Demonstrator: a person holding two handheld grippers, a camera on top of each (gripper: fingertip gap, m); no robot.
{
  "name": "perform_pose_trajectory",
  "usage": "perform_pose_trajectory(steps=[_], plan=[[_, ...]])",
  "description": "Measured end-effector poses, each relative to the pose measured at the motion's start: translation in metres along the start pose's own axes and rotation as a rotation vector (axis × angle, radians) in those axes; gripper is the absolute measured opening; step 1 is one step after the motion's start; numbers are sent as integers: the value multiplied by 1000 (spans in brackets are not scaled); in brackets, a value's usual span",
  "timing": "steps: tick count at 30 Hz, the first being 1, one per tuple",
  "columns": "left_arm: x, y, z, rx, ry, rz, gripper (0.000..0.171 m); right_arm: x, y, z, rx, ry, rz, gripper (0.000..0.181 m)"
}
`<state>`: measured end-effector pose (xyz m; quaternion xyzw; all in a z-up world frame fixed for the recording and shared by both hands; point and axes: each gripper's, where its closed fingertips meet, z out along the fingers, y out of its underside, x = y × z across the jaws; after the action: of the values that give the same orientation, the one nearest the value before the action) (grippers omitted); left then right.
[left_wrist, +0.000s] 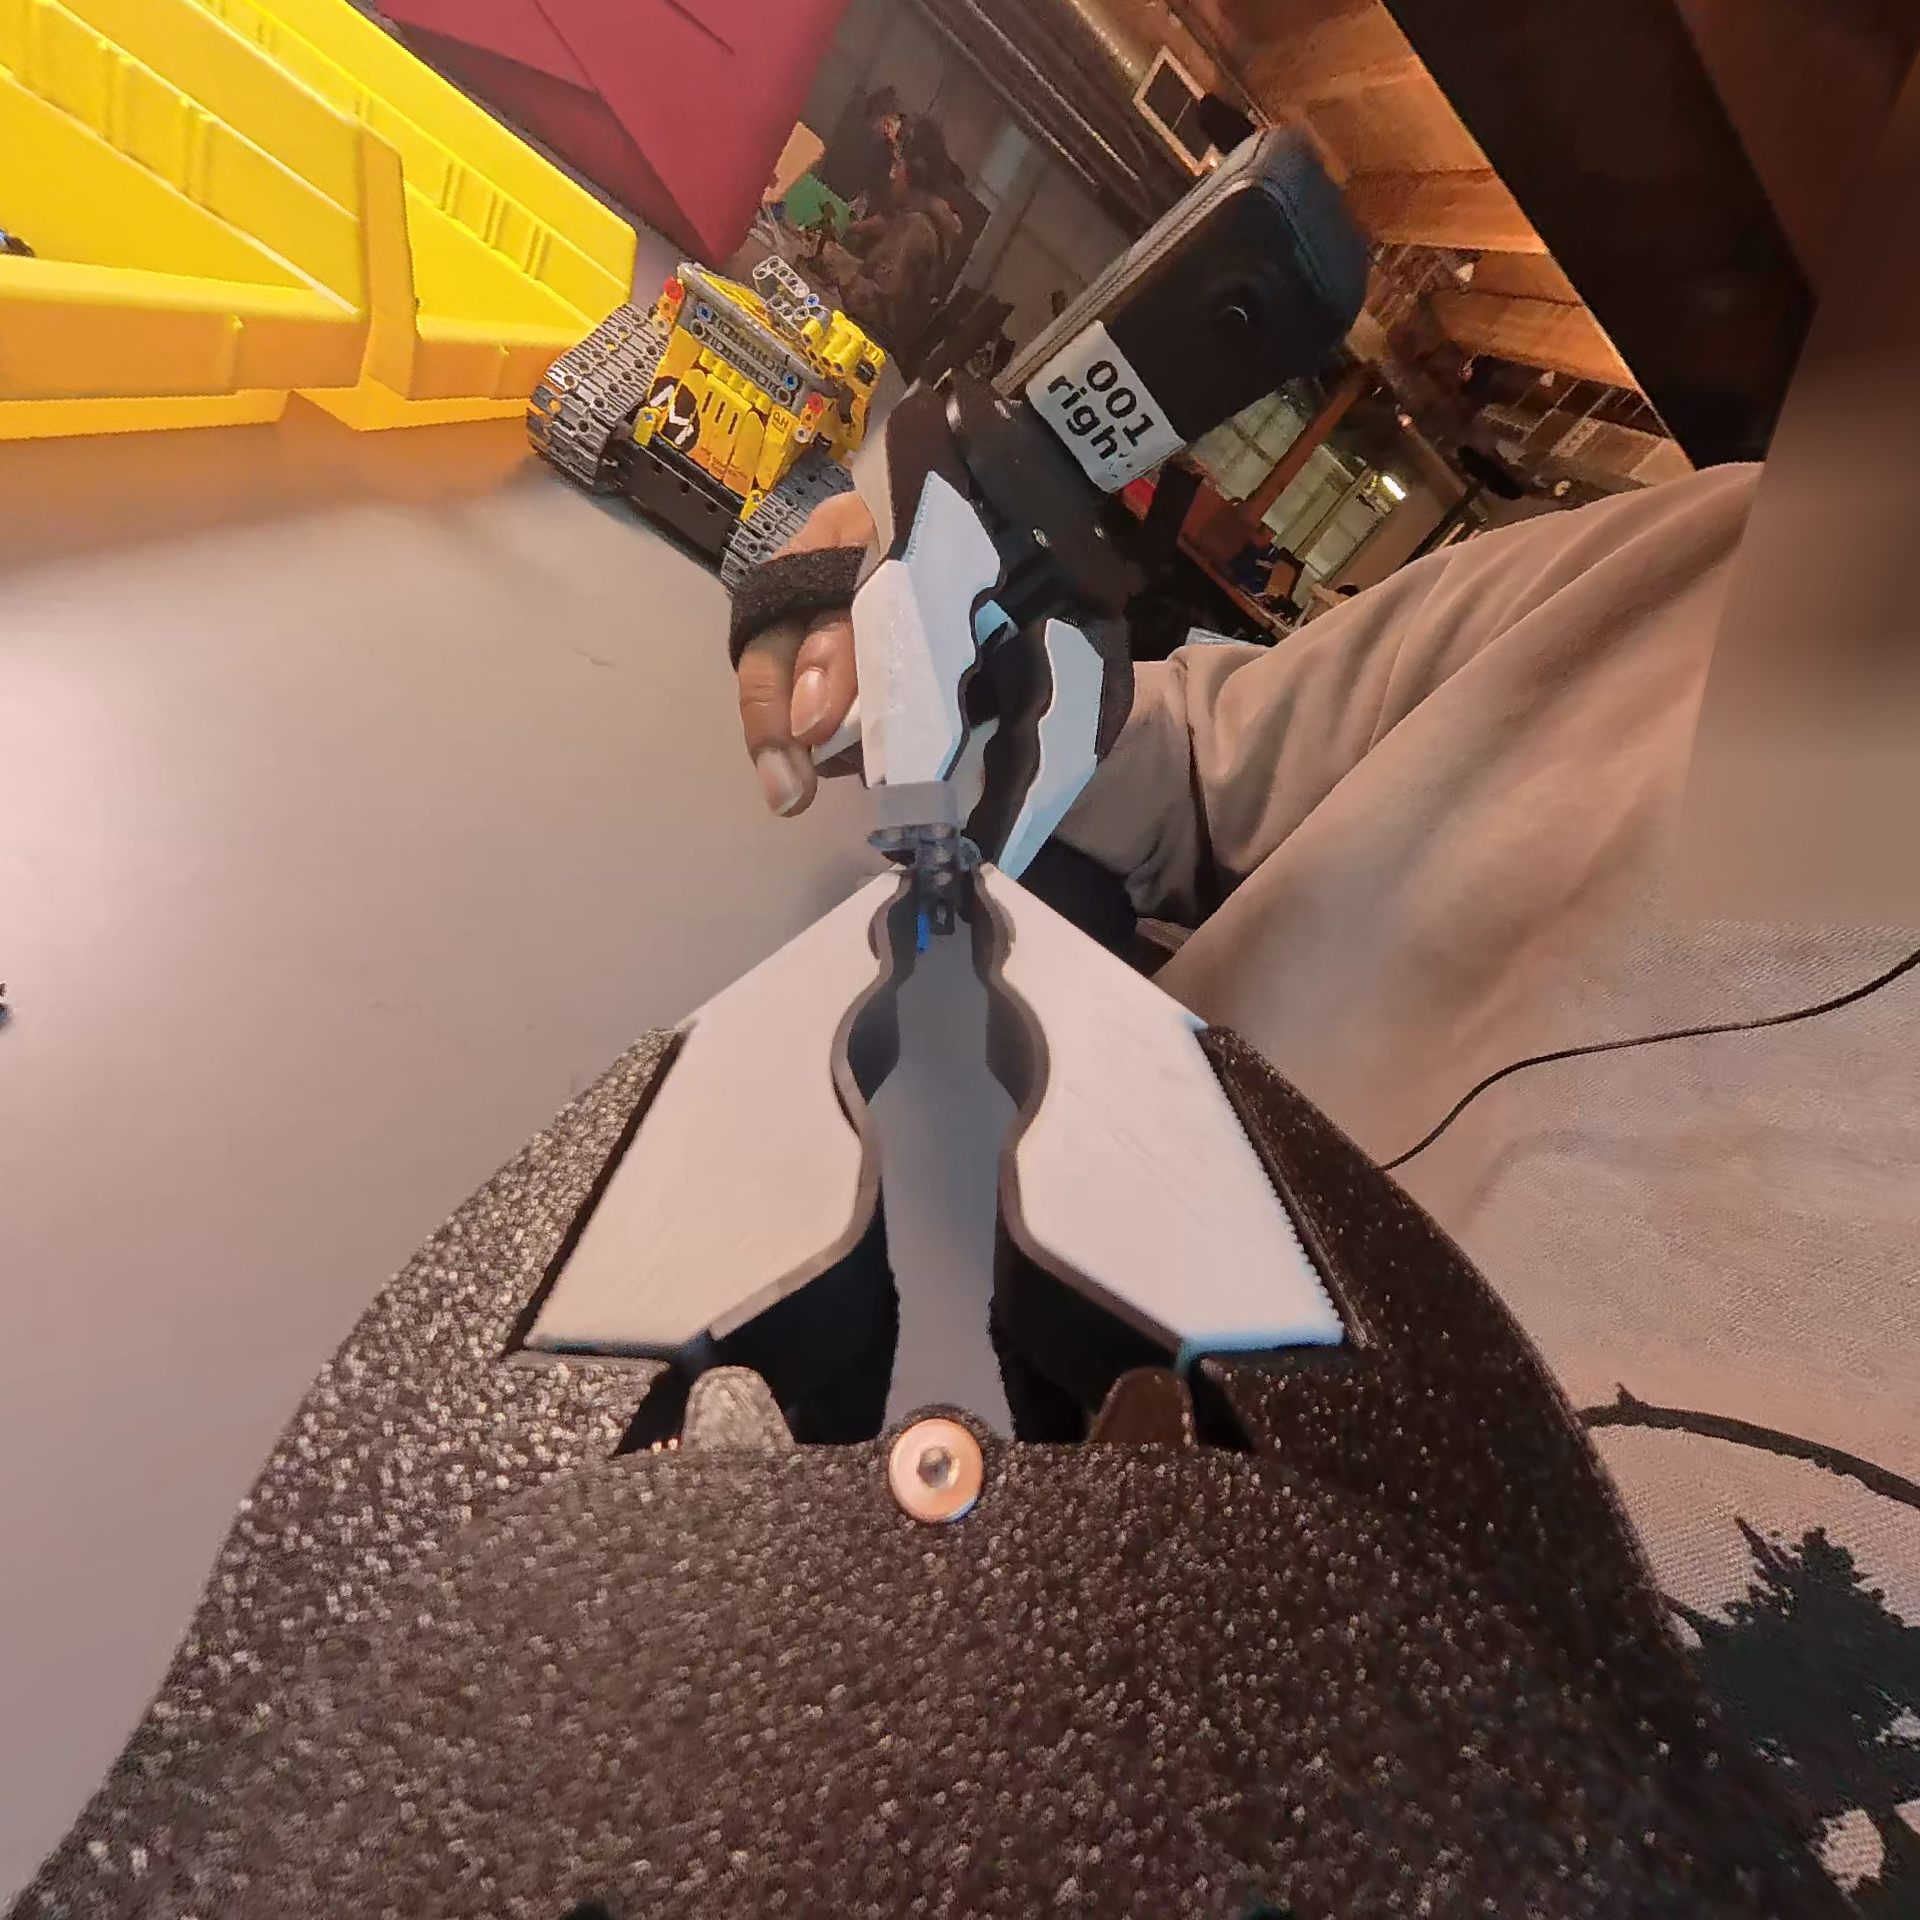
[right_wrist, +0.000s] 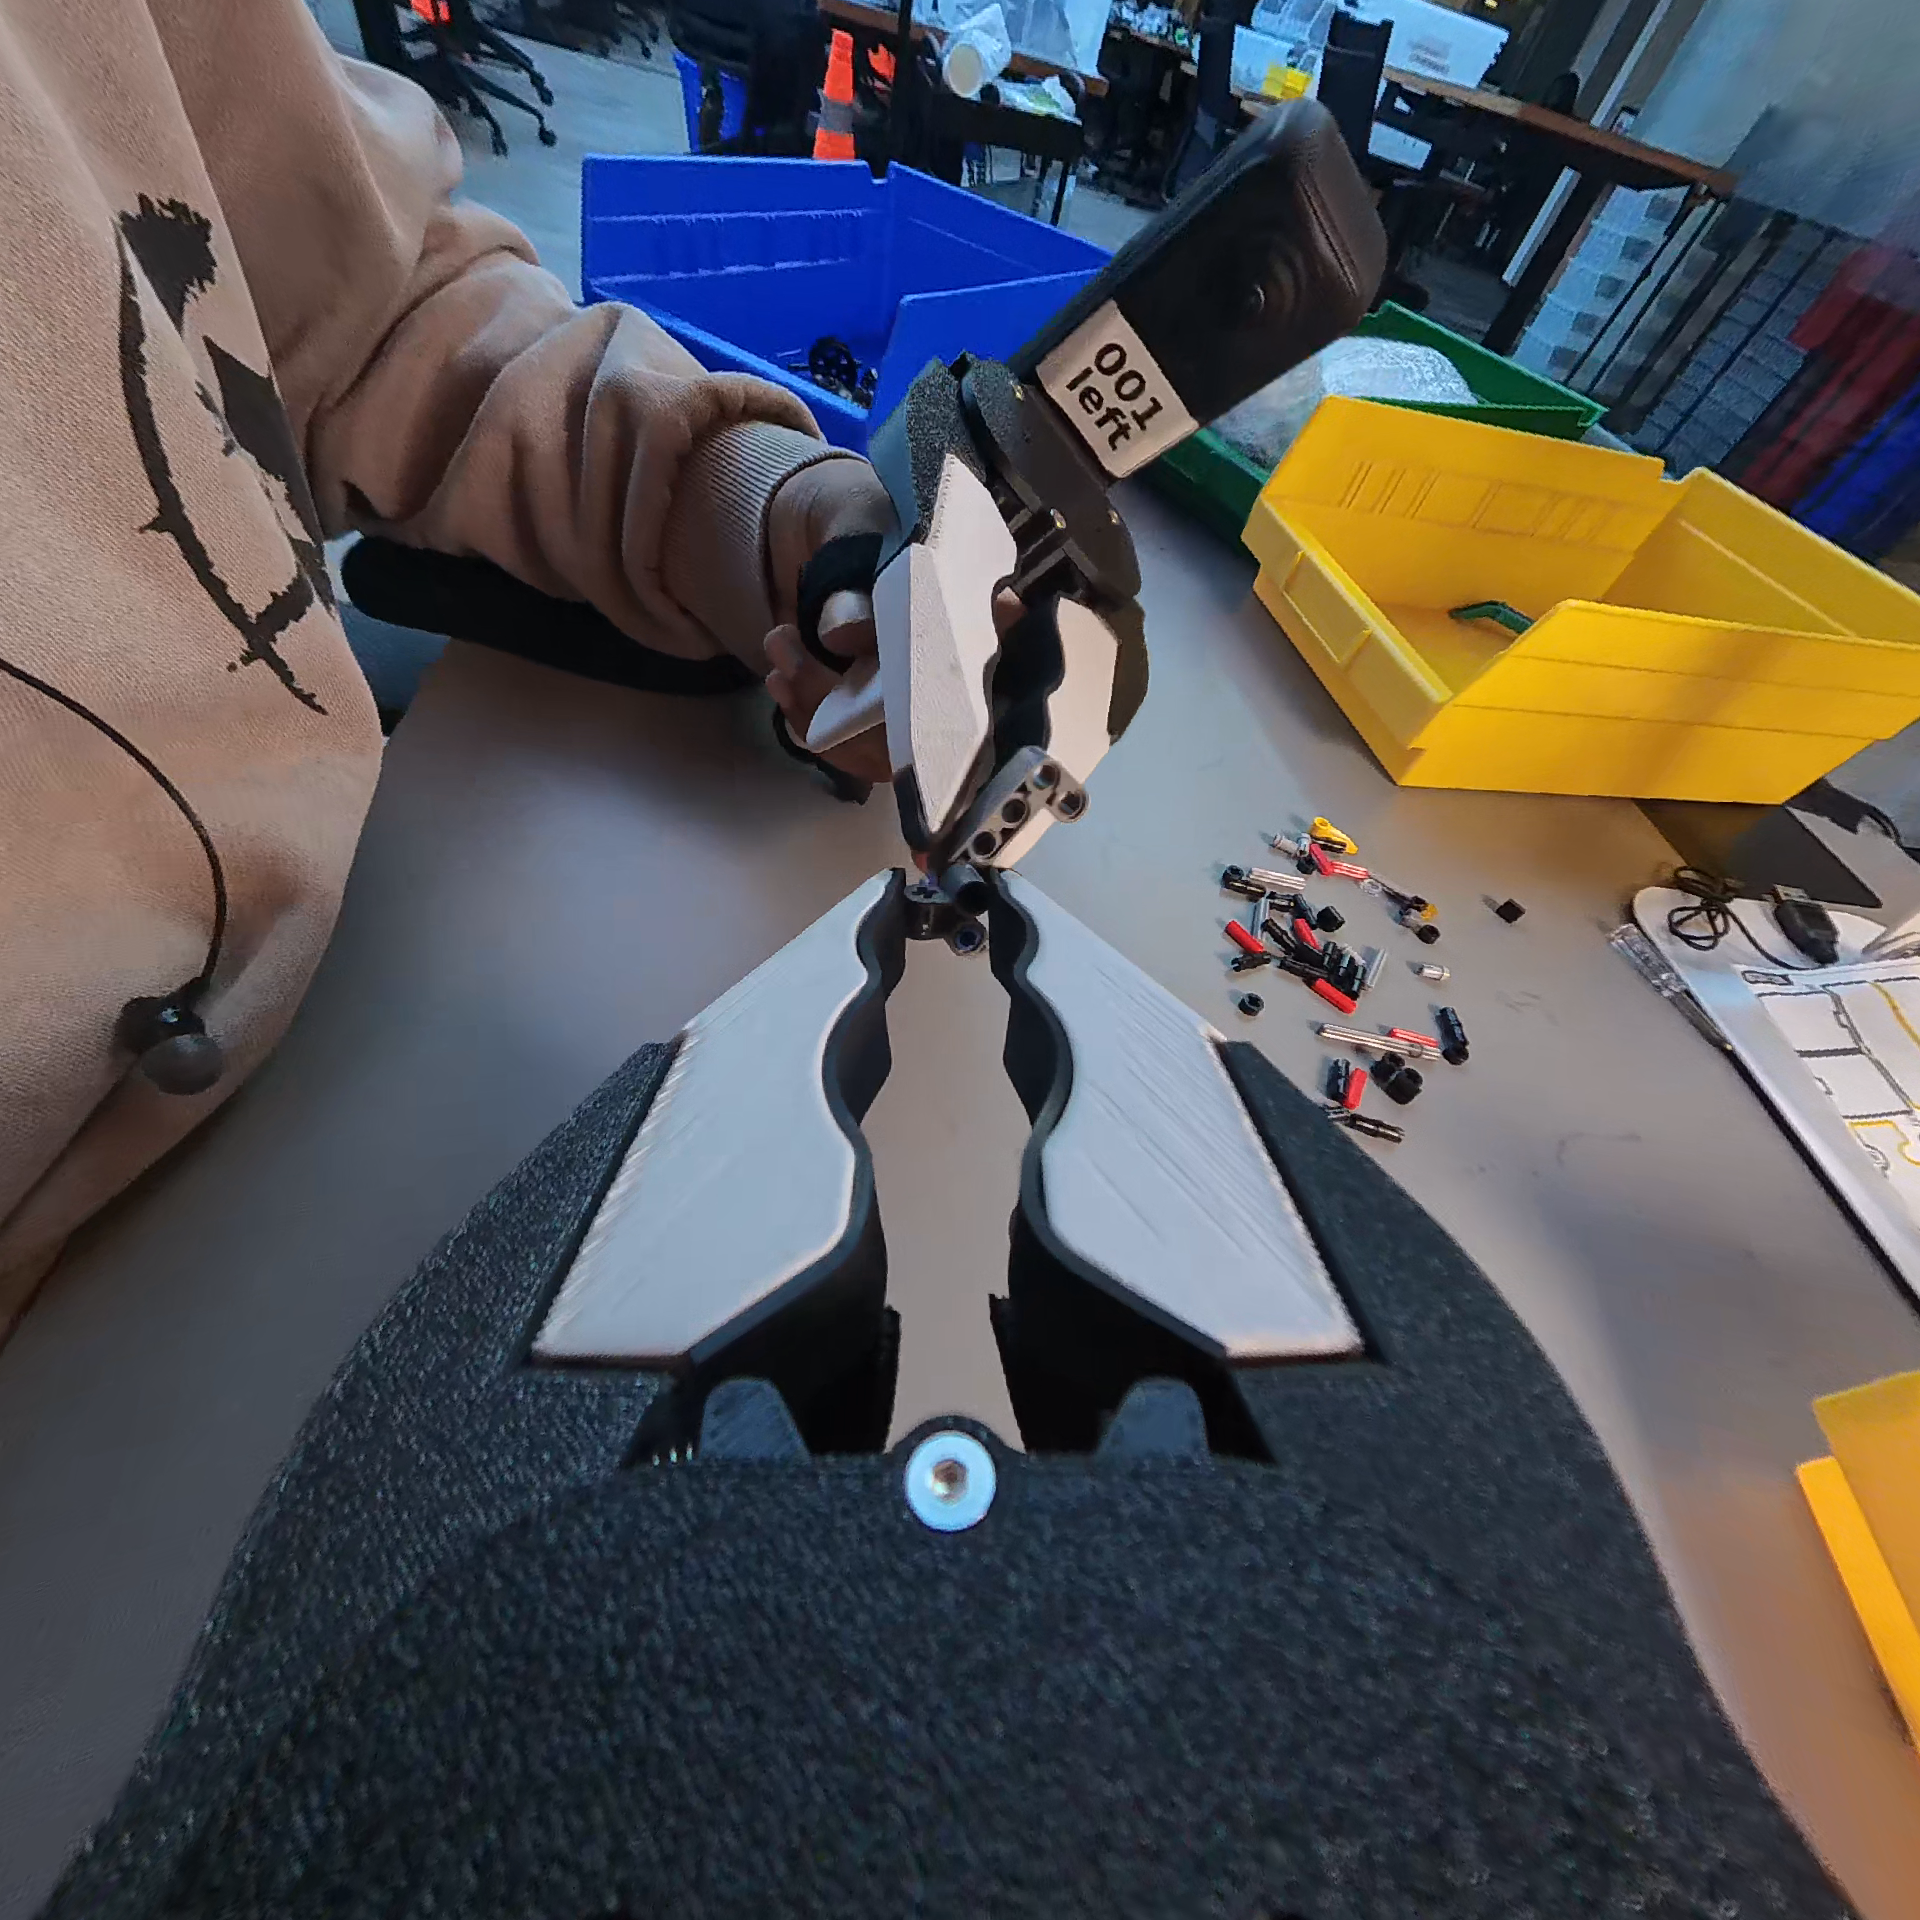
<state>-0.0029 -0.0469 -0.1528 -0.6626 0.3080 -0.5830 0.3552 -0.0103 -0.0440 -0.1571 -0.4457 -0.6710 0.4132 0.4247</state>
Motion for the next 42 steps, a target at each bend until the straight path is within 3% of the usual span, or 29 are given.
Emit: perform_pose_trajectory(steps=[9,17,21,23,25,26,29,36,42], plan=[[-11,6,-1,-28,-129,82,8,1,9,6,-27,15,-8,13],[-17,6,-5,-56,-176,128,7,6,11,9,-1,6,47,12],[-16,9,-3,-55,-133,94,7,5,12,6,7,-59,96,11],[-23,12,-11,-80,-166,101,7,8,11,-2,22,-64,113,12],[-34,9,-31,-46,-197,58,6,39,-9,-43,168,20,183,11],[-30,8,-27,-54,-180,81,7,44,-12,-51,155,49,133,12],[-21,12,-3,-123,-139,130,7,29,-12,-33,155,-1,124,13],[-55,60,-8,-425,-394,289,8,30,-9,-39,198,-47,193,13],[-61,66,-15,-466,-431,291,8,28,5,-28,143,-54,215,13]])
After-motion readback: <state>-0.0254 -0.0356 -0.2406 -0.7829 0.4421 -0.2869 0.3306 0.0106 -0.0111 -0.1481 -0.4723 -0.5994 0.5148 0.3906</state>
